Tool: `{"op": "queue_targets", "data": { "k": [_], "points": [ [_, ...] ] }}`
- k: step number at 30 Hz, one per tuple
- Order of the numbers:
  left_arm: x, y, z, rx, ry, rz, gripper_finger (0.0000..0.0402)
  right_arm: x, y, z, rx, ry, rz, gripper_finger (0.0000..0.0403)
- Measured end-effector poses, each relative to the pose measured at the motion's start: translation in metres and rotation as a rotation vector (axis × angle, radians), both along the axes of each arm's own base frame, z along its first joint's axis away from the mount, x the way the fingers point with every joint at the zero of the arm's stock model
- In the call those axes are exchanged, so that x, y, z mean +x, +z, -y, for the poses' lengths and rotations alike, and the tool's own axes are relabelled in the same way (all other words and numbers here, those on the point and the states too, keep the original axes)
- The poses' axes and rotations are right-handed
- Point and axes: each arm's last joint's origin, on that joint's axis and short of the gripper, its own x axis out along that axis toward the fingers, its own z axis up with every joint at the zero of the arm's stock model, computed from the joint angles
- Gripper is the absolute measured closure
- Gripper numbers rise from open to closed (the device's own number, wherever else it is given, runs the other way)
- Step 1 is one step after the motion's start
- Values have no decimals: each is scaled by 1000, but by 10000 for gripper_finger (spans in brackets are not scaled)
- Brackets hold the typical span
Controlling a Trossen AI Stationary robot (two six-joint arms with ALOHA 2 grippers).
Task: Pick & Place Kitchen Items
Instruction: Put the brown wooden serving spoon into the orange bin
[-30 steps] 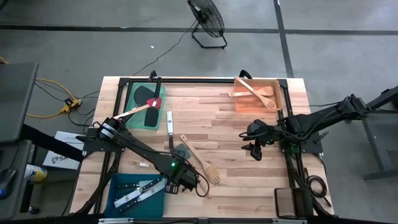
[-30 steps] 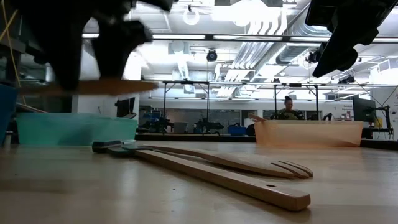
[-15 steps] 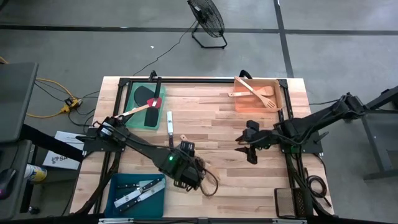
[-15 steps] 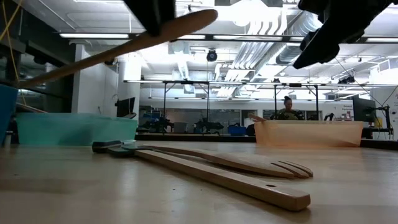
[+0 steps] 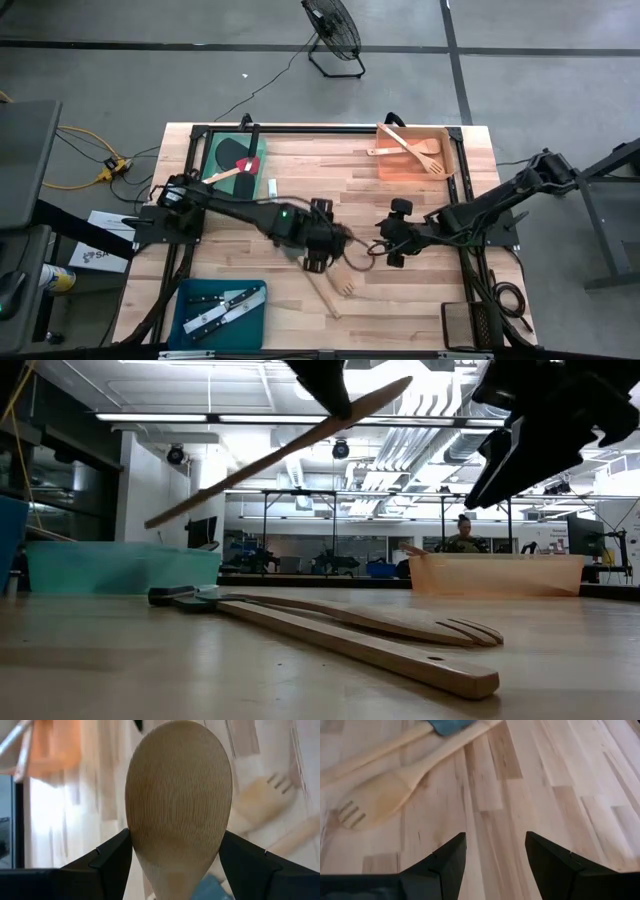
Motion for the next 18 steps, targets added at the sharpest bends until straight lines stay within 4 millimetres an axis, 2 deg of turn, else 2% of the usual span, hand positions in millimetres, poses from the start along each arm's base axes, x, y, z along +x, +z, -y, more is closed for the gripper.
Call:
{"op": "queue_targets", "data": {
  "k": [8, 13, 18],
  "points": [
    [14, 21, -27, -65, -41, 174, 149, -6, -33, 3, 85, 34, 299, 207],
    [24, 33, -37, -105, -98, 302, 149, -13, -36, 6, 165, 33, 507, 207],
    [33, 45, -41, -113, -163, 447, 149, -13, -31, 6, 158, 54, 587, 207]
  ]
}}
